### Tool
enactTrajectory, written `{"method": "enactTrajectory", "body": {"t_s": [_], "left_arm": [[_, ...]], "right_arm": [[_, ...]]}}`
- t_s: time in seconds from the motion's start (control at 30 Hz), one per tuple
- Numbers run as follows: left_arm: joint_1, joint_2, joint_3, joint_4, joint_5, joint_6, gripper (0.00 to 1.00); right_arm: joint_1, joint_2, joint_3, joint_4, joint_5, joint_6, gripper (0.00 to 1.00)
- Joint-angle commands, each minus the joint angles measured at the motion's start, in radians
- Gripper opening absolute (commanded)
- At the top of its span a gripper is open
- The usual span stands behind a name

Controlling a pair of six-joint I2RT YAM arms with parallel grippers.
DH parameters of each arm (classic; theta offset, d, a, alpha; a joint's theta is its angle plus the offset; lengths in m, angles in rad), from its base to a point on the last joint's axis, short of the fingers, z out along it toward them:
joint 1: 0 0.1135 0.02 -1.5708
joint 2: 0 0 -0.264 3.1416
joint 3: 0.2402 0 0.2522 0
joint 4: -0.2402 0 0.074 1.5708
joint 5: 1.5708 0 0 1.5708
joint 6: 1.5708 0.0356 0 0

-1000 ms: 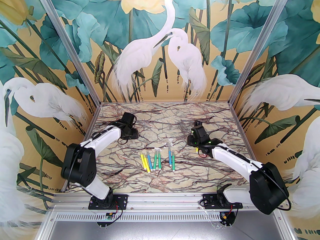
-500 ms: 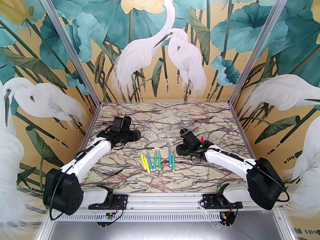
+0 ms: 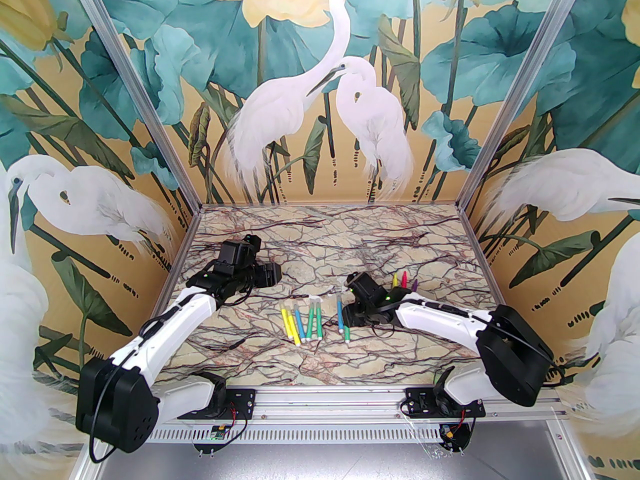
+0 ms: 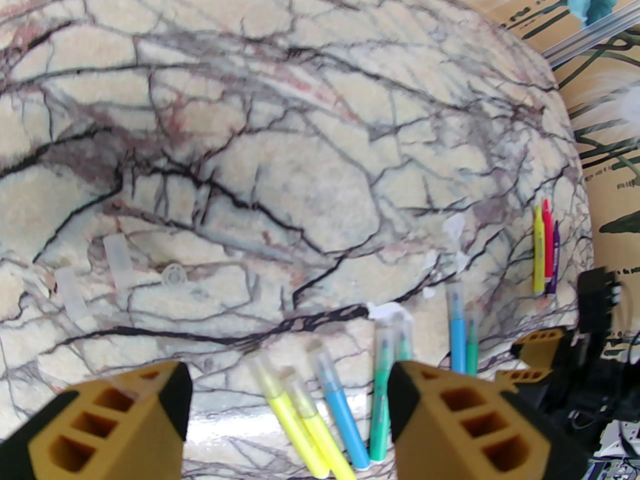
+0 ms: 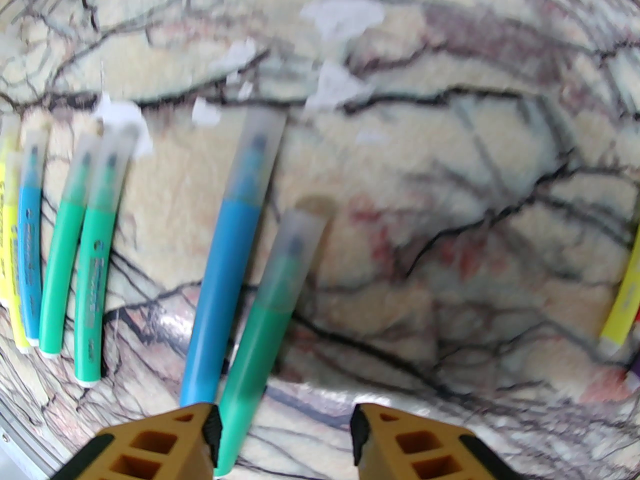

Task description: Open the pen caps

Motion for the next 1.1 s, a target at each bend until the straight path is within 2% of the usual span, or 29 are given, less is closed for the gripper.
{"method": "enactTrajectory", "body": {"t_s": [0.0, 0.47, 0.77, 0.93, 1.07], "left_arm": [[0.007, -0.025, -0.013, 0.031, 0.028, -0.017, 0.70], [0.006, -0.032, -0.018, 0.032, 0.024, -0.018, 0.71], [0.006, -0.034, -0.015, 0.029, 0.022, -0.019, 0.71], [0.007, -0.037, -0.013, 0.023, 0.022, -0.022, 0.71], [0.006, -0.043, -0.012, 0.019, 0.018, -0.021, 0.71]], "right_arm": [[0.018, 0.028, 0.029, -0.022, -0.012, 0.040, 0.49], [0.056, 0.120, 0.061, -0.021, -0.015, 0.055, 0.44], [0.062, 0.161, 0.087, -0.064, 0.036, 0.060, 0.40], [0.065, 0.187, 0.103, -0.096, 0.071, 0.060, 0.33], [0.072, 0.208, 0.125, -0.136, 0.112, 0.057, 0.32]]}}
